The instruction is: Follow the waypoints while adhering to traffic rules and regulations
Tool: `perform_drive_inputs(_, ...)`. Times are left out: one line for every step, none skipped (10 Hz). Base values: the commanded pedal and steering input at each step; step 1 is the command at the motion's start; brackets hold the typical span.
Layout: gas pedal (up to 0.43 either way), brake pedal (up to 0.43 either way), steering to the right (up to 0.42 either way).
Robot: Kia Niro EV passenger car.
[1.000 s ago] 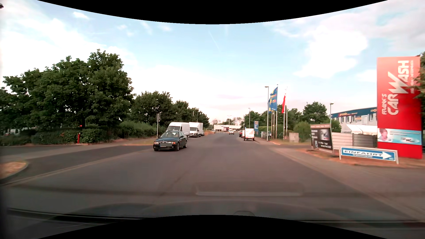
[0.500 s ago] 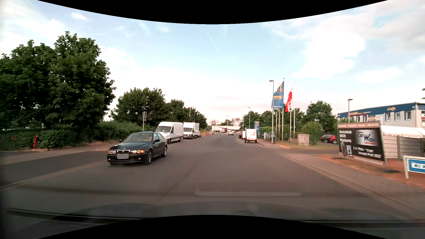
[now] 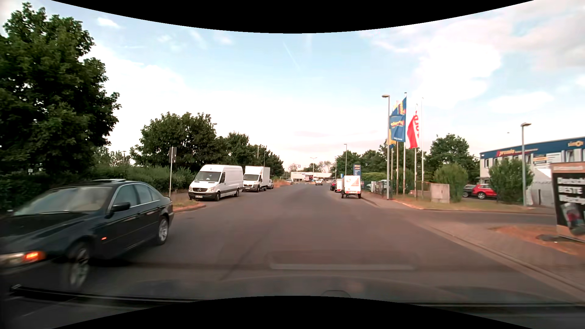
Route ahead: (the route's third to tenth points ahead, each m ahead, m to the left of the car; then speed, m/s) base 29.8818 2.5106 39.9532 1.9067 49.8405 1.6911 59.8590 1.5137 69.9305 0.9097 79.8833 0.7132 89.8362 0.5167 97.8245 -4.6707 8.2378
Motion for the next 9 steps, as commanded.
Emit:
perform_drive_inputs(0.098, 0.0, -0.005)
perform_drive_inputs(0.098, 0.0, -0.004)
perform_drive_inputs(0.098, 0.0, -0.005)
perform_drive_inputs(0.098, 0.0, -0.004)
perform_drive_inputs(0.098, 0.0, -0.005)
perform_drive_inputs(0.098, 0.0, -0.005)
perform_drive_inputs(0.098, 0.0, -0.005)
perform_drive_inputs(0.098, 0.0, -0.005)
perform_drive_inputs(0.098, 0.0, -0.004)
